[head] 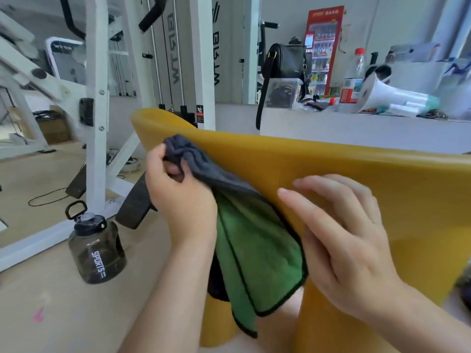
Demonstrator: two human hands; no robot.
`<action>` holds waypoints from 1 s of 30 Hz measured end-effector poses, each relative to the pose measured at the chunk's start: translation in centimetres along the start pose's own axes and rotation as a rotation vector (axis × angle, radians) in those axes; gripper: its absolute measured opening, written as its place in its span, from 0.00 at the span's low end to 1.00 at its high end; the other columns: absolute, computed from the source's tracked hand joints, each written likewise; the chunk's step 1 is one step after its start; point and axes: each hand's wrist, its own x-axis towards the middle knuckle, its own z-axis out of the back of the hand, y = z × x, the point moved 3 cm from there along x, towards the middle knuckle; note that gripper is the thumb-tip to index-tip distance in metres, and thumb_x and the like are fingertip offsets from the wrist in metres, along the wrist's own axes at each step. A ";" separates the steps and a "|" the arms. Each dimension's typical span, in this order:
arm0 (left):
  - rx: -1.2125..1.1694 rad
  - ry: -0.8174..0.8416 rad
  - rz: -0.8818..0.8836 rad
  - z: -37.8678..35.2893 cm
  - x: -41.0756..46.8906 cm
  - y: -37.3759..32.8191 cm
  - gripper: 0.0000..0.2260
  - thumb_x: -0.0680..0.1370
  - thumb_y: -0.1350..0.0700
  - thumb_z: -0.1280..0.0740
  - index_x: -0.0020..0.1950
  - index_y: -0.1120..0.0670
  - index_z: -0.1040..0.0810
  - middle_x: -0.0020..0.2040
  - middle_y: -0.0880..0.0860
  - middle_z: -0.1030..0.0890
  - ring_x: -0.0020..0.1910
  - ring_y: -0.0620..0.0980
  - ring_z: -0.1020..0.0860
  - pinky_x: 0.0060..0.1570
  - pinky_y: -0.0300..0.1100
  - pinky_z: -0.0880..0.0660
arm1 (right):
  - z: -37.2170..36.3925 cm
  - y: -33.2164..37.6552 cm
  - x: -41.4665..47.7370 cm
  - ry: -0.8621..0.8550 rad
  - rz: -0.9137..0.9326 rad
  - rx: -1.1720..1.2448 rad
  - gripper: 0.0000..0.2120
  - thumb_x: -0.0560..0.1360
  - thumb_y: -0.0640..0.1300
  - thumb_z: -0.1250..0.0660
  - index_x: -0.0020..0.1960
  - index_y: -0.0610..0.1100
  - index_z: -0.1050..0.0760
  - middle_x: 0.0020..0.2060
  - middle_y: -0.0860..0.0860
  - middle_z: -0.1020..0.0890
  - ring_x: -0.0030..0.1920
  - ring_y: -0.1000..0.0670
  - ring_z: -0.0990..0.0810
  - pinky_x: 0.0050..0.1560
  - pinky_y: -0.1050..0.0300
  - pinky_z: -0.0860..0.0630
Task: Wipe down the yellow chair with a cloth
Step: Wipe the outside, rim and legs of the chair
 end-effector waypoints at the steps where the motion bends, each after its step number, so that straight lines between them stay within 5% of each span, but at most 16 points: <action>1: 0.029 -0.018 0.020 -0.1 -0.1 0.2 0.10 0.78 0.62 0.38 0.52 0.47 0.27 0.44 0.51 0.27 0.38 0.39 0.30 0.44 0.31 0.31 | 0.7 0.1 0.4 -0.033 0.007 -0.005 0.17 0.77 0.37 0.44 0.61 0.41 0.21 0.57 0.40 0.21 0.59 0.39 0.27 0.54 0.41 0.29; 4: 0.165 0.055 -0.211 -2.0 -5.8 -1.9 0.11 0.77 0.64 0.40 0.56 0.51 0.28 0.47 0.50 0.28 0.42 0.45 0.27 0.41 0.30 0.31 | 2.7 0.1 3.4 -0.125 -0.037 -0.113 0.19 0.74 0.37 0.44 0.60 0.42 0.21 0.58 0.41 0.21 0.59 0.40 0.27 0.55 0.42 0.30; 7: 0.266 0.340 -0.517 -3.6 -11.3 -4.3 0.09 0.76 0.54 0.38 0.56 0.49 0.29 0.45 0.52 0.28 0.38 0.50 0.27 0.31 0.42 0.28 | 2.5 -0.9 5.4 0.005 -0.130 -0.230 0.19 0.76 0.44 0.44 0.63 0.44 0.23 0.56 0.47 0.19 0.55 0.42 0.24 0.53 0.47 0.32; 9: 0.267 0.378 -0.582 -3.2 -9.9 -3.7 0.08 0.76 0.55 0.39 0.55 0.48 0.29 0.44 0.52 0.28 0.38 0.50 0.28 0.31 0.41 0.28 | 2.1 -1.4 5.1 0.071 -0.120 -0.300 0.18 0.79 0.47 0.45 0.63 0.44 0.24 0.53 0.48 0.19 0.52 0.42 0.23 0.51 0.47 0.32; 12: 0.142 0.112 -0.396 -1.4 -4.5 -1.5 0.10 0.75 0.63 0.38 0.53 0.50 0.26 0.43 0.49 0.29 0.41 0.45 0.28 0.46 0.34 0.31 | 2.4 -1.3 5.0 0.098 -0.132 -0.322 0.18 0.80 0.51 0.45 0.62 0.45 0.24 0.51 0.48 0.19 0.51 0.41 0.23 0.51 0.47 0.34; 15: 0.093 0.000 -0.041 -0.5 -2.0 -0.6 0.06 0.77 0.56 0.39 0.53 0.52 0.26 0.46 0.49 0.28 0.45 0.45 0.28 0.49 0.32 0.33 | 2.2 -0.5 6.4 0.174 -0.193 -0.399 0.18 0.80 0.55 0.47 0.54 0.46 0.23 0.42 0.47 0.20 0.45 0.40 0.23 0.47 0.47 0.35; 18: 0.217 0.132 -0.241 -1.8 -6.6 -2.8 0.09 0.79 0.61 0.41 0.58 0.54 0.29 0.50 0.51 0.28 0.44 0.46 0.30 0.39 0.34 0.33 | 1.0 -0.2 8.3 0.242 -0.251 -0.521 0.20 0.79 0.56 0.50 0.36 0.46 0.31 0.30 0.46 0.22 0.34 0.41 0.22 0.31 0.57 0.43; 21: 0.221 0.355 -0.353 -3.2 -10.4 -4.8 0.07 0.76 0.53 0.42 0.54 0.49 0.32 0.47 0.49 0.28 0.41 0.54 0.28 0.30 0.45 0.33 | 0.7 -0.4 8.9 0.194 -0.228 -0.520 0.18 0.79 0.53 0.47 0.32 0.47 0.37 0.25 0.46 0.24 0.27 0.42 0.24 0.31 0.61 0.59; 27: 0.158 0.254 -0.341 -2.2 -6.3 -3.3 0.10 0.74 0.59 0.43 0.54 0.53 0.30 0.46 0.51 0.26 0.44 0.51 0.27 0.44 0.45 0.28 | 2.4 -1.6 8.0 0.150 -0.163 -0.433 0.21 0.79 0.52 0.45 0.30 0.47 0.37 0.23 0.48 0.27 0.26 0.42 0.25 0.31 0.64 0.56; 30: 0.193 0.288 -0.359 -1.7 -5.4 -3.1 0.11 0.75 0.58 0.43 0.56 0.56 0.30 0.44 0.51 0.28 0.41 0.51 0.28 0.41 0.39 0.30 | 3.4 -2.4 7.3 0.102 -0.151 -0.402 0.22 0.80 0.52 0.45 0.29 0.46 0.37 0.22 0.50 0.31 0.25 0.43 0.29 0.31 0.65 0.54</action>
